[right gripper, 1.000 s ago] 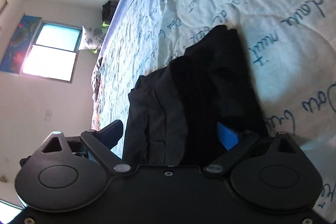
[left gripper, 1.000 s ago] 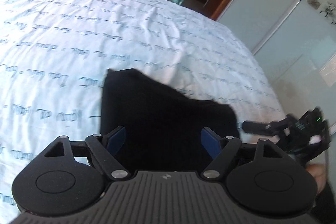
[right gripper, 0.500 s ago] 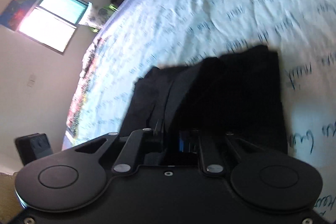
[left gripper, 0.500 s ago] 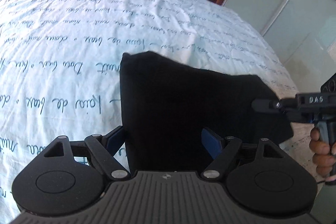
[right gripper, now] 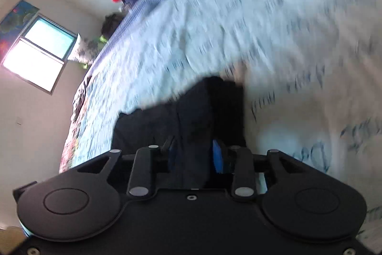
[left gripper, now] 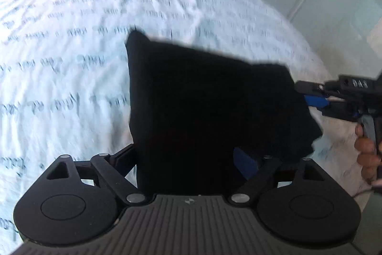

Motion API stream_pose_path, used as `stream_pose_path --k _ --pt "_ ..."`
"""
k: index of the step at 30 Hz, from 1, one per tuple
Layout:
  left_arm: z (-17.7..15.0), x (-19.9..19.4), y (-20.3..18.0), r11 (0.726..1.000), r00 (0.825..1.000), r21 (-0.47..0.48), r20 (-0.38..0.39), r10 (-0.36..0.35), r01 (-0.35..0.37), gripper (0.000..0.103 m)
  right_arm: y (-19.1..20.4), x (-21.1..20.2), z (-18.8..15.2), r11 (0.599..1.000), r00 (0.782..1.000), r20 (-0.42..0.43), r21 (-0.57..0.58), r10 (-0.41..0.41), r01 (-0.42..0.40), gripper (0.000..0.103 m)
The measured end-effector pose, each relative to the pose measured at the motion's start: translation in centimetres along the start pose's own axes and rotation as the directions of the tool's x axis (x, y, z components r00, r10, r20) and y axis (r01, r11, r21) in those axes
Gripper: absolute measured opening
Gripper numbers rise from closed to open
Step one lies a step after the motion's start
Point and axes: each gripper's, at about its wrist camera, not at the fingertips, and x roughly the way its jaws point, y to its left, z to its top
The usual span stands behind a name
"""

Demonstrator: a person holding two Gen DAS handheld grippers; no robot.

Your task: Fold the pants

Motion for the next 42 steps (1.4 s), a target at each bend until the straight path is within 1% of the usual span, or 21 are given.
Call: stream_pose_path --k 3,5,7,8,10,11,13,17,21,25,27,29,30,31,32,34,35,37,39,41,42 --pt "2.3 -2.1 -0.2 0.998 0.988 -0.035 0.149 -0.039 0.045 0.087 2.4 -1.2 0.2 0.992 0.988 0.088 -0.021 0.127 -0.126 0.05" --pt "3.6 -1.9 -0.8 0.992 0.974 -0.058 0.207 -0.095 0.109 0.087 3.1 0.0 0.2 0.97 0.966 0.1 0.02 0.238 -0.241 0.078" --pt "4.3 0.1 -1.2 0.987 0.971 -0.05 0.19 -0.143 0.155 0.09 2.8 1.9 0.3 0.946 0.946 0.114 0.083 0.303 -0.313 0.078" --pt "4.4 1.7 -1.5 0.993 0.98 -0.036 0.169 -0.108 0.116 0.088 2.3 3.0 0.4 0.936 0.941 0.121 0.122 0.317 -0.331 0.077" --pt "3.6 5.2 -1.4 1.0 0.996 -0.018 0.087 0.005 -0.003 0.084 1.1 3.9 0.6 0.94 0.954 0.165 0.197 0.25 -0.28 0.077" --pt "3.0 6.3 -1.1 1.0 0.998 -0.006 0.059 0.009 -0.008 0.084 0.5 4.0 0.7 0.942 0.961 0.173 0.223 0.216 -0.252 0.077" --pt "1.8 6.1 -1.3 0.999 0.993 0.051 0.122 0.001 -0.007 0.088 -0.2 3.2 0.6 0.96 0.977 0.163 0.224 0.135 -0.17 0.077" --pt "1.4 6.3 -2.1 0.993 0.993 0.114 0.12 0.021 -0.034 0.094 0.6 0.2 0.8 0.991 0.981 0.193 0.135 -0.024 -0.002 0.078" --pt "2.2 7.0 -2.7 0.993 0.995 0.104 0.094 0.037 -0.047 0.097 2.3 -1.3 0.8 0.988 0.963 0.248 0.082 0.105 -0.128 0.081" --pt "2.2 7.2 -2.9 0.992 0.994 0.109 0.093 0.049 -0.059 0.098 3.7 3.1 0.2 0.961 0.957 0.137 0.074 0.255 -0.267 0.085" --pt "2.0 7.0 -2.9 0.992 0.994 0.111 0.096 0.052 -0.062 0.097 2.0 6.3 0.0 0.962 0.972 0.063 0.142 0.227 -0.233 0.082" --pt "2.0 6.5 -3.0 0.99 0.993 0.112 0.091 0.073 -0.083 0.094 -0.9 7.6 -0.6 0.957 0.976 0.07 0.194 0.207 -0.217 0.046" --pt "2.0 6.0 -3.1 0.99 0.992 0.109 0.094 0.079 -0.089 0.094 -2.2 7.2 -0.7 0.938 0.972 0.09 0.255 0.219 -0.235 0.043" --pt "1.9 5.4 -3.2 0.99 0.991 0.103 0.102 0.081 -0.091 0.094 -2.9 6.5 -0.8 0.916 0.967 0.103 0.31 0.232 -0.253 0.046" --pt "1.8 4.8 -3.2 0.99 0.99 0.101 0.112 0.086 -0.097 0.095 -2.9 5.5 -0.8 0.91 0.964 0.126 0.323 0.233 -0.262 0.059" --pt "1.3 4.2 -3.4 0.987 0.987 0.113 0.131 0.096 -0.111 0.096 -1.2 3.0 -1.0 0.943 0.963 0.183 0.23 0.2 -0.24 0.087" --pt "0.9 4.3 -3.4 0.985 0.986 0.121 0.132 0.105 -0.121 0.096 -0.2 1.9 -1.2 0.956 0.959 0.205 0.177 0.197 -0.234 0.088" --pt "0.2 5.3 -3.4 0.977 0.983 0.153 0.137 0.125 -0.146 0.098 0.5 1.5 -2.1 0.948 0.946 0.209 0.149 0.249 -0.282 0.089" --pt "-0.4 5.8 -3.7 0.97 0.978 0.183 0.166 0.13 -0.16 0.102 -0.1 3.4 -3.1 0.944 0.958 0.14 0.186 0.249 -0.272 0.088" --pt "-0.2 5.6 -4.1 0.965 0.975 0.189 0.161 0.151 -0.181 0.101 -1.4 4.8 -3.6 0.963 0.974 0.124 0.172 0.189 -0.209 0.063" --pt "-0.2 5.0 -4.1 0.967 0.977 0.182 0.155 0.149 -0.177 0.098 -1.8 4.5 -3.4 0.961 0.975 0.127 0.185 0.184 -0.206 0.062"
